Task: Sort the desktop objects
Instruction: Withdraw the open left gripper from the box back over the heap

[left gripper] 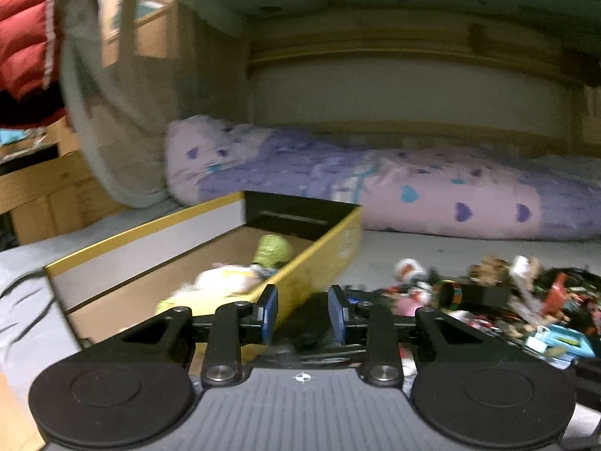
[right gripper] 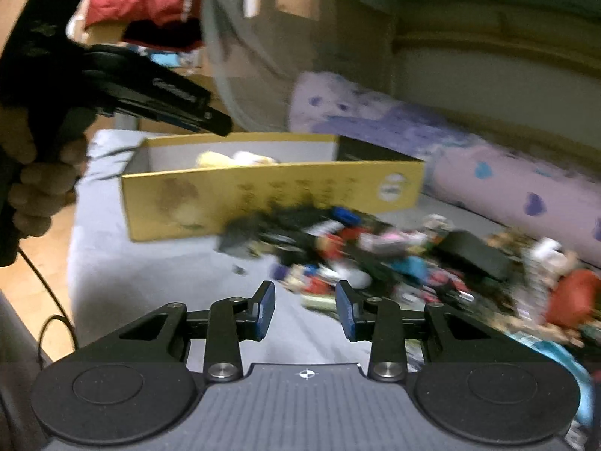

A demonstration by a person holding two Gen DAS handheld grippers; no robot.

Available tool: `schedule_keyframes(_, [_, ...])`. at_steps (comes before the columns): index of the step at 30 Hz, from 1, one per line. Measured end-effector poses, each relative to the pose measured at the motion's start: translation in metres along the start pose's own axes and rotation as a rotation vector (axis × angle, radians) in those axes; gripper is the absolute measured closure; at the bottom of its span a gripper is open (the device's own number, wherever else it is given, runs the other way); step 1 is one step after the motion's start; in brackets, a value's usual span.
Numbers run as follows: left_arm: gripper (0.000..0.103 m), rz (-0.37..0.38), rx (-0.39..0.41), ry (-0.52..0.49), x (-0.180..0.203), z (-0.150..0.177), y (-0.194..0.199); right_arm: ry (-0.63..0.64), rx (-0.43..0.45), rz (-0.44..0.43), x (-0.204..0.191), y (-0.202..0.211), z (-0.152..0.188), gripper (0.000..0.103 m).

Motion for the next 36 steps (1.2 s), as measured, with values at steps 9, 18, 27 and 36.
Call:
schedule_keyframes(9, [0.072, 0.098, 0.003, -0.026, 0.063, 0.006, 0.010, -0.034, -0.010, 0.101, 0.046, 0.037, 0.004, 0.068])
schedule_keyframes(18, [0.072, 0.181, -0.069, -0.009, 0.105, 0.028, 0.023, -0.055, -0.051, 0.185, 0.085, 0.089, 0.013, 0.068])
schedule_keyframes(27, [0.073, 0.274, -0.102, -0.032, 0.152, 0.042, 0.034, -0.103, -0.074, 0.263, 0.112, 0.120, 0.029, 0.069])
schedule_keyframes(36, [0.073, 0.360, -0.139, -0.083, 0.193, 0.057, 0.032, -0.135, -0.071, 0.305, 0.135, 0.140, 0.037, 0.070])
Point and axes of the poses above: each gripper's, at about its wrist camera, not at the fingertips, and y roughly against the way its jaws point, x to its right, z to its underside, the point moved 5 cm from there along -y, roughly the way its jaws point, and after that the axes turned 11 degrees about x, right-handed, at the moved point
